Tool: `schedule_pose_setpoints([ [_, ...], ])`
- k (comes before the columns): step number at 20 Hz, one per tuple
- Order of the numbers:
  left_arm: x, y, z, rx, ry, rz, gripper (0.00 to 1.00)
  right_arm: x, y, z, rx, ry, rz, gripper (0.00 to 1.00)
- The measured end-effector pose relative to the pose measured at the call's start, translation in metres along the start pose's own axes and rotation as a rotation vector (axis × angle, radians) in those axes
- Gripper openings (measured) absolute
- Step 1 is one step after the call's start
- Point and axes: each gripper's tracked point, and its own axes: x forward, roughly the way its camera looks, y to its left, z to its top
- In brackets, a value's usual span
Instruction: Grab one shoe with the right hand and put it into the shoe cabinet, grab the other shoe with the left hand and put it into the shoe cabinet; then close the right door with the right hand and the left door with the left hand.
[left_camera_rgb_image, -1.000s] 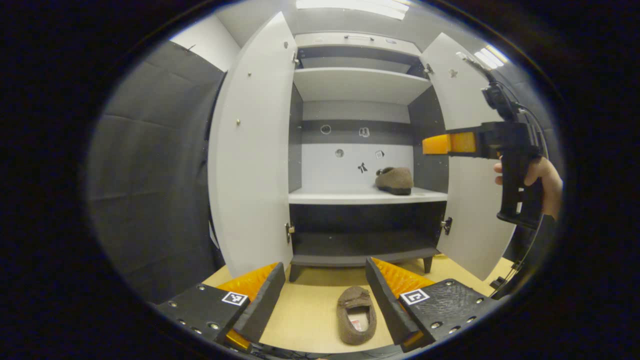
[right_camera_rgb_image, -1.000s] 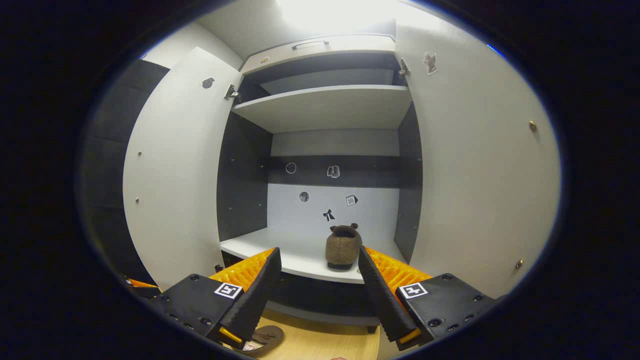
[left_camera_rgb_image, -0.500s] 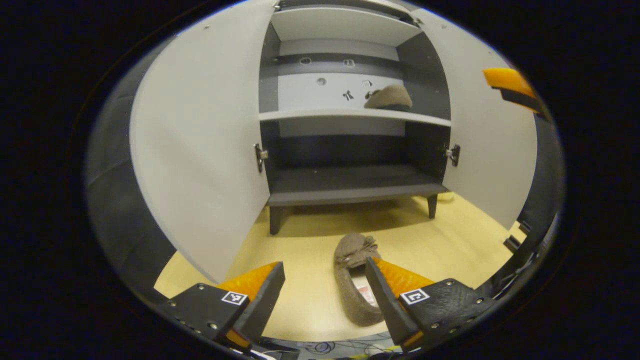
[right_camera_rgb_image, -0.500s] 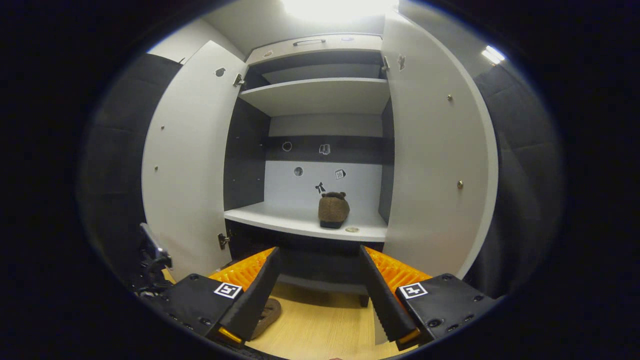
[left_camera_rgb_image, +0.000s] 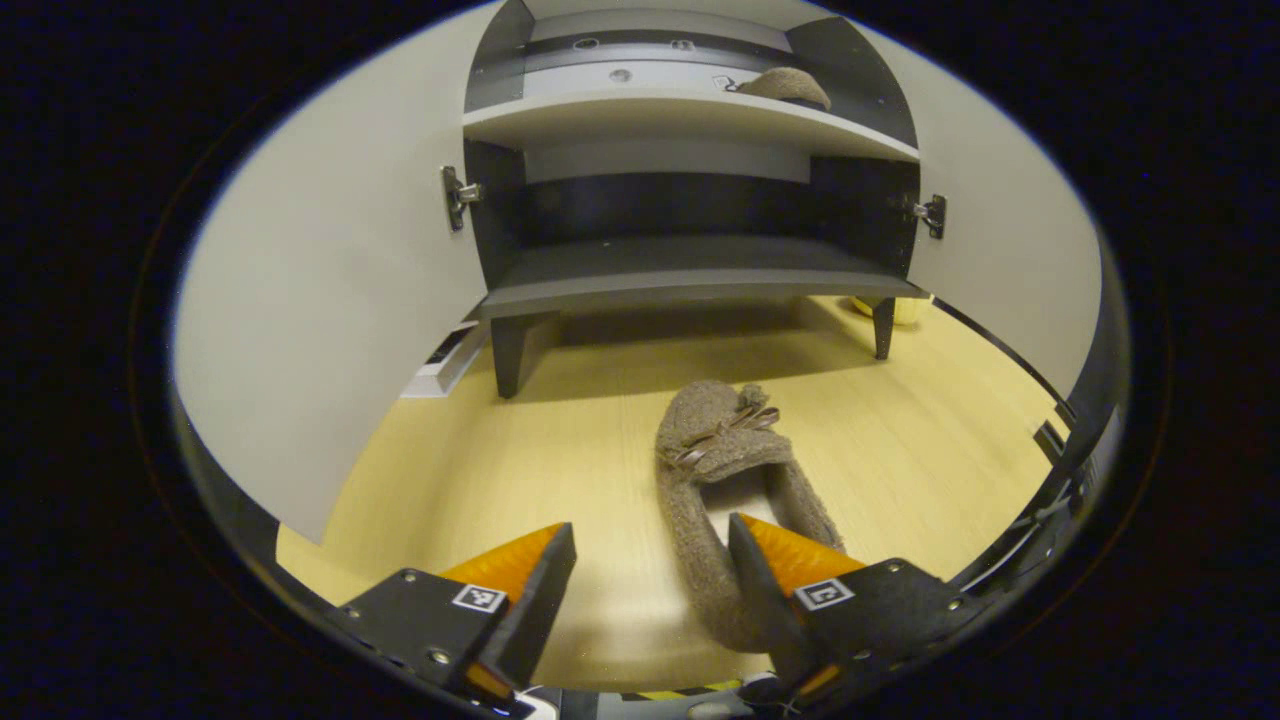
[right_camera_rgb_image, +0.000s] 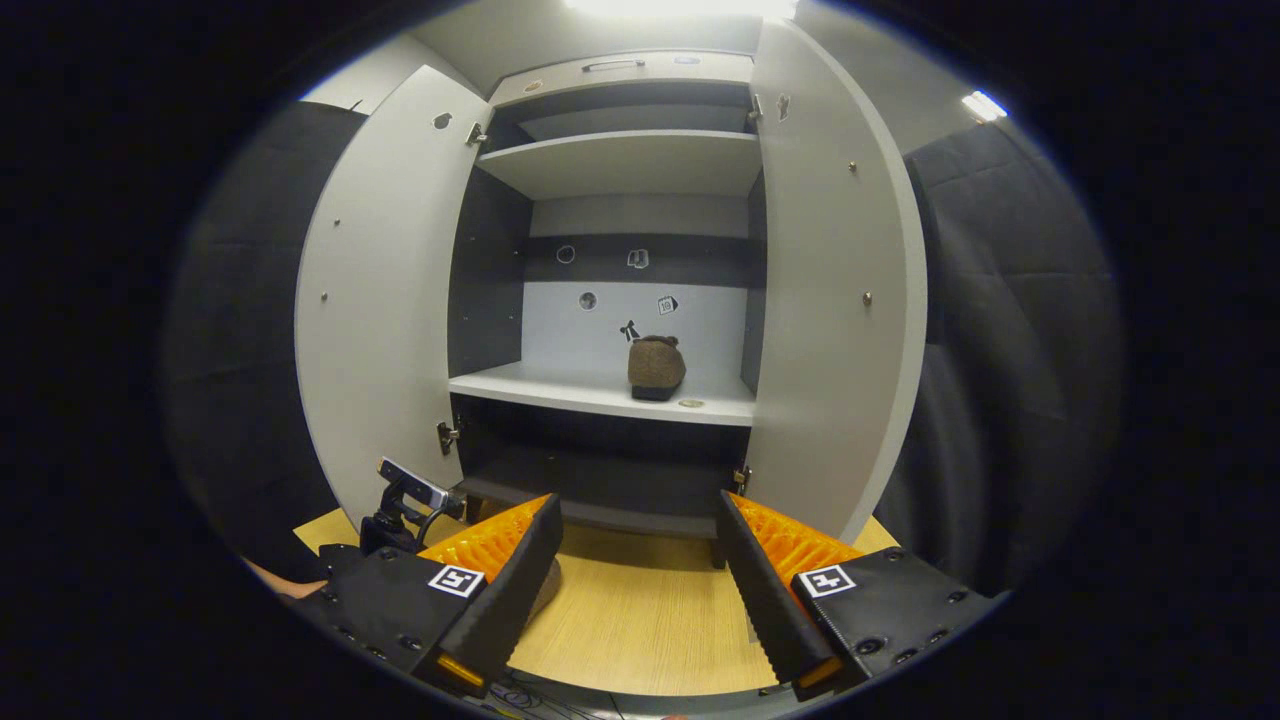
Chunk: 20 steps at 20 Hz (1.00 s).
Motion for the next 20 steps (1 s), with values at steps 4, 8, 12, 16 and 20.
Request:
schedule_pose_setpoints([
  [4, -0.01, 0.0, 0.007, -0.007, 0.072, -0.01, 0.77, -0.008, -0.002, -0.006, 0.002, 0.021, -0.008, 0.98],
  [8, -0.002, -0.005, 0.003, -0.031, 0.094, -0.028, 0.29, -0.016, -0.006, -0.009, -0.004, 0.041, -0.01, 0.98],
  [12, -0.001, -0.002, 0.014, -0.029, 0.084, 0.027, 0.02, -0.018, -0.012, -0.014, 0.016, 0.051, -0.022, 0.98],
  [16, -0.011, 0.005, 0.036, -0.069, 0.031, 0.031, 0.01, -0.016, -0.018, -0.015, 0.03, 0.06, -0.028, 0.98],
  [20, -0.032, 0.012, 0.062, -0.094, -0.035, 0.035, 0.01, -0.014, -0.02, -0.013, 0.013, 0.047, -0.022, 0.97],
])
